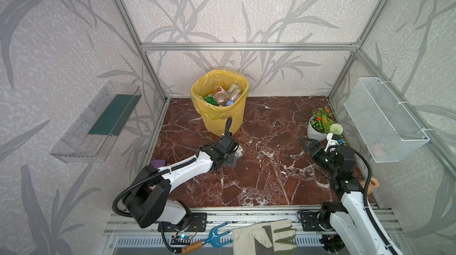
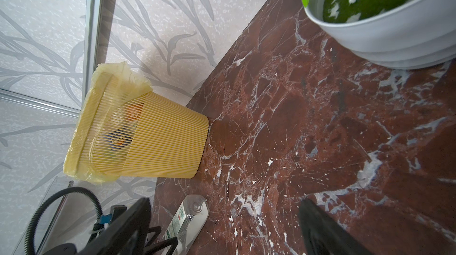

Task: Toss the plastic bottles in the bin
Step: 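Lower the left gripper around the white-green labelled bottle and close it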

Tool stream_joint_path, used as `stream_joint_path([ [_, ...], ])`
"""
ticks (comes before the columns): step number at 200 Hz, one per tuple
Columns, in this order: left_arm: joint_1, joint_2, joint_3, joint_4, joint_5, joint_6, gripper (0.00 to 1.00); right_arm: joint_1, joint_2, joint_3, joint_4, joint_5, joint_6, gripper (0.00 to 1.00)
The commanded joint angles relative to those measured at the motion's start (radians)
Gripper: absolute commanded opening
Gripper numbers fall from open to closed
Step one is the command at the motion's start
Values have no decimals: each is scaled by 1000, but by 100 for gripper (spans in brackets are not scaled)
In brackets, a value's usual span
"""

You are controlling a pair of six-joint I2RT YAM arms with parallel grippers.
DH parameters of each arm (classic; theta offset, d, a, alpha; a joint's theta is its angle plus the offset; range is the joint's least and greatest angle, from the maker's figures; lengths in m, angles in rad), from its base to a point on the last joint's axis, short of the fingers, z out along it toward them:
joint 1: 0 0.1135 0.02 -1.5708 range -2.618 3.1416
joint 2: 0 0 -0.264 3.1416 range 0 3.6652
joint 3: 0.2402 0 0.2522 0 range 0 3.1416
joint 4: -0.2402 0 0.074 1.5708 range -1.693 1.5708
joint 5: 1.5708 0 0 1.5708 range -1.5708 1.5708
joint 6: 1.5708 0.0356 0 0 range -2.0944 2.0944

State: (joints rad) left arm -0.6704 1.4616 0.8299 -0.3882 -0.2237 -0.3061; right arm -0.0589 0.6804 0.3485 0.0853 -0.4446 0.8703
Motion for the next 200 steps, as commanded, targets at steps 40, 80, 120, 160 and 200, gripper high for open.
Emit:
stream_joint_path([
  [40, 3, 181, 84, 49, 106, 90, 87, 3, 6, -8, 19, 14, -13, 94],
  [80, 3, 217, 80, 68, 128, 78, 75, 4, 9, -11, 19, 13, -16, 94],
  [120, -1, 163, 55, 92, 123, 84, 63, 4, 8, -20, 23, 14, -12, 94],
  [160, -24, 71, 15, 131, 139, 81, 58, 4, 1, -16, 16, 10, -12, 94],
  [200, -62, -75, -15, 124, 122, 52, 58, 4, -5, -15, 5, 13, -17, 94],
])
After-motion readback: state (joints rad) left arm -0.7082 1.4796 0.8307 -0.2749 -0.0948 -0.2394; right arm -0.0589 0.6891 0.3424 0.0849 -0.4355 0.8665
